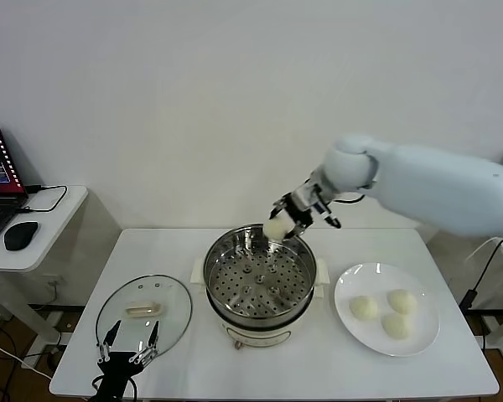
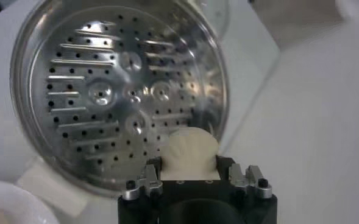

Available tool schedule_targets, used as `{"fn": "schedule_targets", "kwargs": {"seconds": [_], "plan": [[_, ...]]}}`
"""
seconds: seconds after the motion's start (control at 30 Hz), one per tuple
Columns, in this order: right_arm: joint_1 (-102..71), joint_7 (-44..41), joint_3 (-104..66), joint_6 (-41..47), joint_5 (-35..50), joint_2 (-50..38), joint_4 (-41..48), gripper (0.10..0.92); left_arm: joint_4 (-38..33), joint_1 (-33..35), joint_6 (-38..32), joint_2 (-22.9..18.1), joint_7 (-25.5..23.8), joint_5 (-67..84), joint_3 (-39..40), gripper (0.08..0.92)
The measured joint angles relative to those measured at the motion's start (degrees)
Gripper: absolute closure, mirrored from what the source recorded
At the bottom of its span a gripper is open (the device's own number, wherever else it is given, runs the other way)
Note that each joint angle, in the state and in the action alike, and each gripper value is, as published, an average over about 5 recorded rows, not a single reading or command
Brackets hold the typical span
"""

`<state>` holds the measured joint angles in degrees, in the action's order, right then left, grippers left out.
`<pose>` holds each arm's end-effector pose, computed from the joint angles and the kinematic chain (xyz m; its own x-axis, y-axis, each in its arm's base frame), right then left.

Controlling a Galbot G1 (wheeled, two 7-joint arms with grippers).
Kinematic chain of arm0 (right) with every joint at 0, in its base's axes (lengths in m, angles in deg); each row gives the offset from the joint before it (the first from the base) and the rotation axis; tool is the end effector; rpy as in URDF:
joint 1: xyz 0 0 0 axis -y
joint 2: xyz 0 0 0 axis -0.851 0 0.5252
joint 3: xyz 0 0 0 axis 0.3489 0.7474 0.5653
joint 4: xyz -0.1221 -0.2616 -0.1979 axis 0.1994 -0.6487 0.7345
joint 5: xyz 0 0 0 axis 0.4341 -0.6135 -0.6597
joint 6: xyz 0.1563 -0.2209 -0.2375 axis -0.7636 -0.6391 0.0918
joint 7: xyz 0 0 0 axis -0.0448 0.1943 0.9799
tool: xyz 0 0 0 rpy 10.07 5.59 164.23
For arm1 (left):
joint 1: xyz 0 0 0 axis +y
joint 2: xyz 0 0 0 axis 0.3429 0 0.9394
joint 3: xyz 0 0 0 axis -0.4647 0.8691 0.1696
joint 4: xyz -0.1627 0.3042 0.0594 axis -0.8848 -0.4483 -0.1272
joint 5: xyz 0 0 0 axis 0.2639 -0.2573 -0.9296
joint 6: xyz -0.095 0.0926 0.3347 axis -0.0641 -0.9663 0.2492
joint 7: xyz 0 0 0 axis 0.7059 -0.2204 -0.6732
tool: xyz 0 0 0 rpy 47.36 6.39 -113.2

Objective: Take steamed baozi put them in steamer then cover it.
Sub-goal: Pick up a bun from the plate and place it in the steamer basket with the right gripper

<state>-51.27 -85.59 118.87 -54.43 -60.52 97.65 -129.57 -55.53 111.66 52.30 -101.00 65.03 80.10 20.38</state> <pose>0.5294 0.0617 -0.0360 -0.2550 -0.3674 0.8944 -0.6065 -0.6597 -0.4439 0.1241 0.0878 -0.3485 -0.9896 0.0111 0.1431 0.0133 0.9998 0.0139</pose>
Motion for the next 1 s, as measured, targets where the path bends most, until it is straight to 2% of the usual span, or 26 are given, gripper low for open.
{"fn": "schedule_targets", "kwargs": {"seconds": [0.47,0.87,1.0], "plan": [[-3.4,3.3,2.8,-11.3,-13.7,8.6,6.5,0.464,0.5,-0.7,-0.1,0.0,0.0,0.0,-0.7,0.177],[-7.5,5.8,2.3,-18.6,-22.5,11.9,10.9,0.455,0.4,-0.5,-0.1,-0.2,0.0,-0.1,-0.9,0.177],[-8.0,6.7,1.9,-20.4,-24.7,12.1,11.8,0.393,0.3,-0.4,-0.1,-0.4,0.0,-0.1,-0.8,0.177]]}}
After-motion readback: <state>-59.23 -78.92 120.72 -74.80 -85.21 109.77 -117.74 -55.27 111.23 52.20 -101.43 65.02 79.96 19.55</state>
